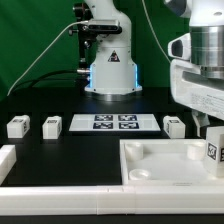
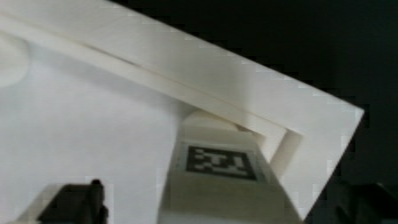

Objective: Assemble one leg

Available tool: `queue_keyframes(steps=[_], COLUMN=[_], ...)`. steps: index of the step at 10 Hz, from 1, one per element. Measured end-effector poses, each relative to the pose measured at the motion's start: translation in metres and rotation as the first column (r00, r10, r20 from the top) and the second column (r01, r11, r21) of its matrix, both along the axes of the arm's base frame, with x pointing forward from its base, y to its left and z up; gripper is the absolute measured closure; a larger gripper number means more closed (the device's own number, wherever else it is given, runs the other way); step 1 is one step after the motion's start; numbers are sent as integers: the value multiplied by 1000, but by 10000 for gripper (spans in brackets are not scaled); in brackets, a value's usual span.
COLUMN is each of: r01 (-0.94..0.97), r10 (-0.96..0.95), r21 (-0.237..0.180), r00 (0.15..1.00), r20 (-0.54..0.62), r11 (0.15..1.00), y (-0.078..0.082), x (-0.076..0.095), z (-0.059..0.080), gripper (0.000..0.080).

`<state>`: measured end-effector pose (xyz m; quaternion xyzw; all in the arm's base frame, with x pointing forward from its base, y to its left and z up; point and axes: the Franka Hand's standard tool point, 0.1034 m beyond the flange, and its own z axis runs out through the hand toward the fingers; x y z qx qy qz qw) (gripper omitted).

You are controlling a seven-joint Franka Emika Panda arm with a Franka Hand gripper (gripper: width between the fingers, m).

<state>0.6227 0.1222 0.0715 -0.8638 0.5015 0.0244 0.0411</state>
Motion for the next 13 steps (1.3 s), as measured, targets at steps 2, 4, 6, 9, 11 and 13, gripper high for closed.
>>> queue_keyframes(steps=[2, 4, 6, 9, 11, 13], r01=[-271, -500, -707, -891, -968, -963], r10=[271, 500, 707, 894, 973, 968], r21=[-4, -13, -32, -73, -100, -99], r00=[962, 865, 704, 444, 225, 245], r20=[26, 47, 63, 64, 56, 57], r11=[963, 866, 707, 448, 230, 250], y=[0, 0, -4, -4, -7, -7], x=[0, 0, 0, 2, 3, 3], z=[0, 0, -1, -1, -1, -1], gripper=[150, 150, 150, 150, 150, 252])
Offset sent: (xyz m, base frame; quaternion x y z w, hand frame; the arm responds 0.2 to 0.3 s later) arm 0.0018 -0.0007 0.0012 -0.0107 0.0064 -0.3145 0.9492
